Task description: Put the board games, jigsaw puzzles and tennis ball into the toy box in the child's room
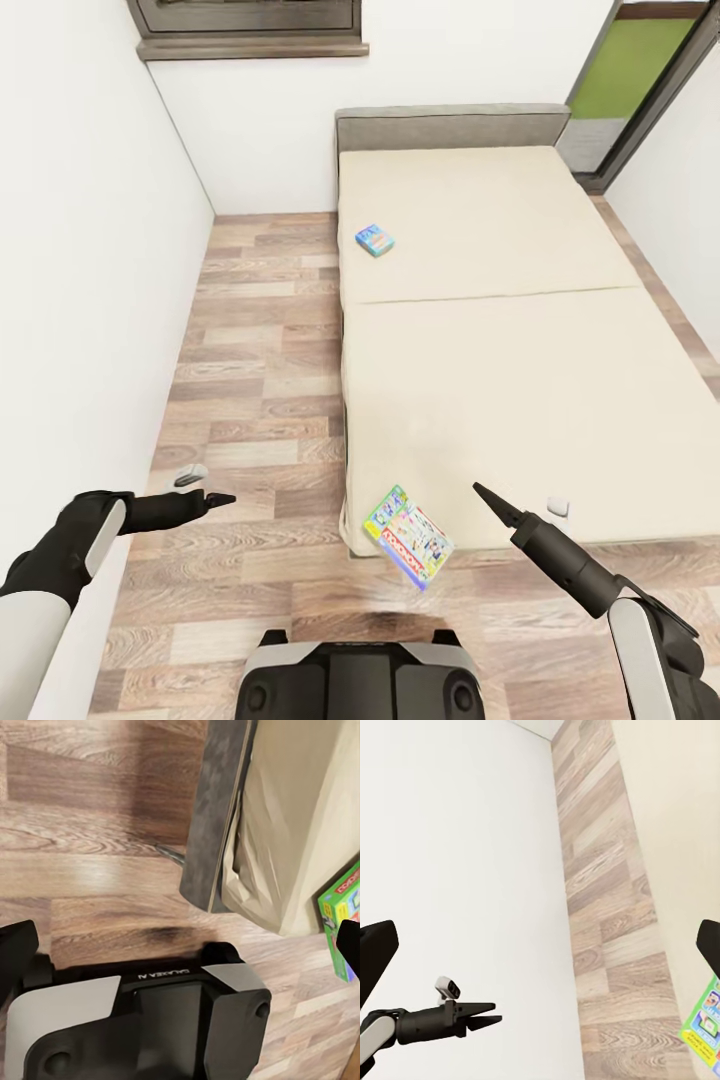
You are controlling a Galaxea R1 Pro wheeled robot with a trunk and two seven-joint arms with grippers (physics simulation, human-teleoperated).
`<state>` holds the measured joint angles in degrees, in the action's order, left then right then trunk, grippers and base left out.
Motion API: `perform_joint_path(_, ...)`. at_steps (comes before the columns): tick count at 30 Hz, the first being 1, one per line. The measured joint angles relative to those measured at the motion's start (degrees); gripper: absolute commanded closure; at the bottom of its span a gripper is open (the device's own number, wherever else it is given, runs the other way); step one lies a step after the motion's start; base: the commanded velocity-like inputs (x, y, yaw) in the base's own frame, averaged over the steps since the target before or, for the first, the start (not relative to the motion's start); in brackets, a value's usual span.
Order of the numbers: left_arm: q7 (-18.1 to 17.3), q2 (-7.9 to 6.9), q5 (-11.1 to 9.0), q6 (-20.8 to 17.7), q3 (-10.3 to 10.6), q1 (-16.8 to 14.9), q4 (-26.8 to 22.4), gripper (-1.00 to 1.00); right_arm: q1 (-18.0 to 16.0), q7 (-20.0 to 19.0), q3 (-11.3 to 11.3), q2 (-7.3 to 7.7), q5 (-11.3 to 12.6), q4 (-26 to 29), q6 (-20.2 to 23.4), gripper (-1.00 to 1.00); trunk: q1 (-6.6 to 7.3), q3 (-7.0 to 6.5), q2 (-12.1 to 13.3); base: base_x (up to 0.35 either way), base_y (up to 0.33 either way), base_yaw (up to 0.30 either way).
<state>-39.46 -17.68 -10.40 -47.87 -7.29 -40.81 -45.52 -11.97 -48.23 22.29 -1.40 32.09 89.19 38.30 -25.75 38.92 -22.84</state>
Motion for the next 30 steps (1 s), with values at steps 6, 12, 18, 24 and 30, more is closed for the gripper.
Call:
perform_joint_path(6,-0.18,-0.29,-0.01,0.00,-0.01,0.02,0.00,-1.00,0.00,-0.01,0.00,-0.04,0.05,0.00,0.00,-1.00,0.00,-0.57,0.00,0.000,0.000,0.000)
perform_joint_path(12,-0.15,-0.32,-0.01,0.00,-0.01,-0.02,0.00,-1.00,-0.01,-0.01,0.01,-0.04,0.08,0.00,0.00,-1.00,0.00,-1.14,0.00,0.000,0.000,0.000)
perform_joint_path(18,-0.13,-0.26,0.00,0.00,-0.01,0.00,0.00,-1.00,-0.01,-0.01,-0.02,-0.04,0.03,0.00,0.00,-1.00,0.00,-1.72,0.00,0.000,0.000,0.000)
perform_joint_path(24,-0.13,-0.26,-0.01,0.00,-0.01,0.00,0.00,-1.00,-0.02,-0.01,0.00,-0.04,0.03,0.00,0.00,-1.00,0.00,-2.29,0.00,0.000,0.000,0.000)
perform_joint_path(30,-0.13,-0.31,-0.01,0.00,-0.01,0.01,0.00,-1.00,0.01,0.04,-0.07,-0.04,0.02,0.00,0.00,-1.00,0.00,-2.86,0.00,0.000,0.000,0.000)
